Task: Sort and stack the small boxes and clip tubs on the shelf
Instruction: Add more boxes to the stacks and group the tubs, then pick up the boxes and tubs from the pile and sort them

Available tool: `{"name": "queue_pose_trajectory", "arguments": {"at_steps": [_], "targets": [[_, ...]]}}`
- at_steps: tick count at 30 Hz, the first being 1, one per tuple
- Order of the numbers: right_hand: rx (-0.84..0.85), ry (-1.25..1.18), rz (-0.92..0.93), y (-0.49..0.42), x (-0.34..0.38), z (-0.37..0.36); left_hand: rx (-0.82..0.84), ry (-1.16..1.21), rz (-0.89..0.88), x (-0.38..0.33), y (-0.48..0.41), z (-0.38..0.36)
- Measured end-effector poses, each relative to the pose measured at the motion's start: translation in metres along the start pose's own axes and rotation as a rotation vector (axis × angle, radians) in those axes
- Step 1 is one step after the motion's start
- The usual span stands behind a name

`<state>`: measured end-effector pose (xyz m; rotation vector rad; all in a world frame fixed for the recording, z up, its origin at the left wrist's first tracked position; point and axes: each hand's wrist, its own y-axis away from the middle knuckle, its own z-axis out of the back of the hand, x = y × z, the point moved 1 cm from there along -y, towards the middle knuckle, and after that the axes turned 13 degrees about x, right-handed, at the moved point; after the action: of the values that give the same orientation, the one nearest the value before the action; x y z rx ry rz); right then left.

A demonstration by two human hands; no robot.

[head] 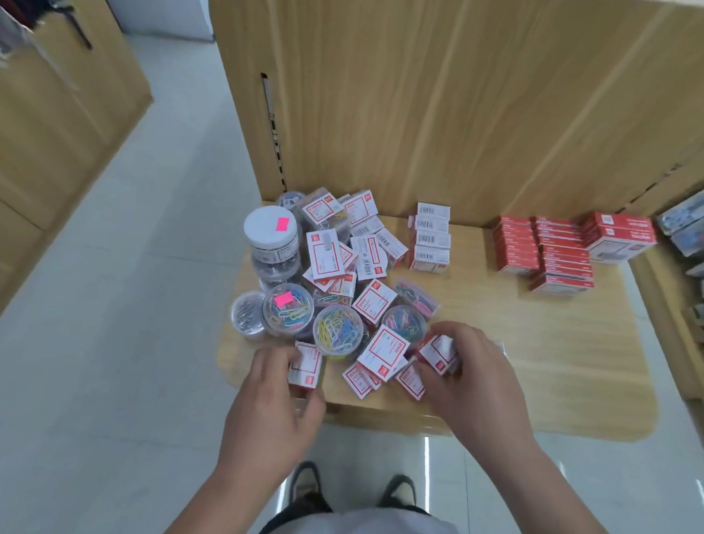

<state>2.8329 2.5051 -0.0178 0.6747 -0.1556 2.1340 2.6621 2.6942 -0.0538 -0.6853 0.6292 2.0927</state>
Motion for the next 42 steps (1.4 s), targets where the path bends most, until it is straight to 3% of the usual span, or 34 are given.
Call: {"name": "queue_pose_trajectory", "arguments": {"at_steps": [8, 16, 19, 24, 29, 32, 36, 39, 42], "targets": [[0.026, 0.019, 0.051, -0.009, -0.003, 0.006, -0.006, -0.069, 0.024, -0.015, 0.005, -0.010], [-0.151, -0.196, 0.184, 0.020, 0.009, 0.023, -0.145, 0.090, 0.115, -0.030, 0.029, 0.012], [-0.055, -0.359, 0.231, 0.030, 0.046, 0.030, -0.227, 0.136, 0.000, -0.047, 0.049, 0.026], [0.361, -0.849, 0.056, 0.030, 0.080, 0.030, -0.160, 0.157, -0.311, -0.088, 0.053, 0.032], [0.283, -0.932, 0.065, 0.038, 0.062, 0.036, -0.086, 0.214, -0.438, -0.124, 0.037, 0.017], [0.105, -1.041, -0.058, 0.046, 0.039, 0.048, 0.032, 0.218, -0.493, -0.141, 0.030, -0.002], [-0.161, -1.108, -0.285, 0.051, -0.011, 0.067, 0.207, -0.078, -0.502, -0.151, 0.006, -0.039], [-0.230, -1.135, -0.374, 0.054, -0.040, 0.077, 0.246, -0.487, -0.504, -0.168, -0.022, -0.067], [-0.258, -1.182, -0.397, 0.056, -0.057, 0.085, 0.358, -0.733, -0.484, -0.183, -0.048, -0.087]]}}
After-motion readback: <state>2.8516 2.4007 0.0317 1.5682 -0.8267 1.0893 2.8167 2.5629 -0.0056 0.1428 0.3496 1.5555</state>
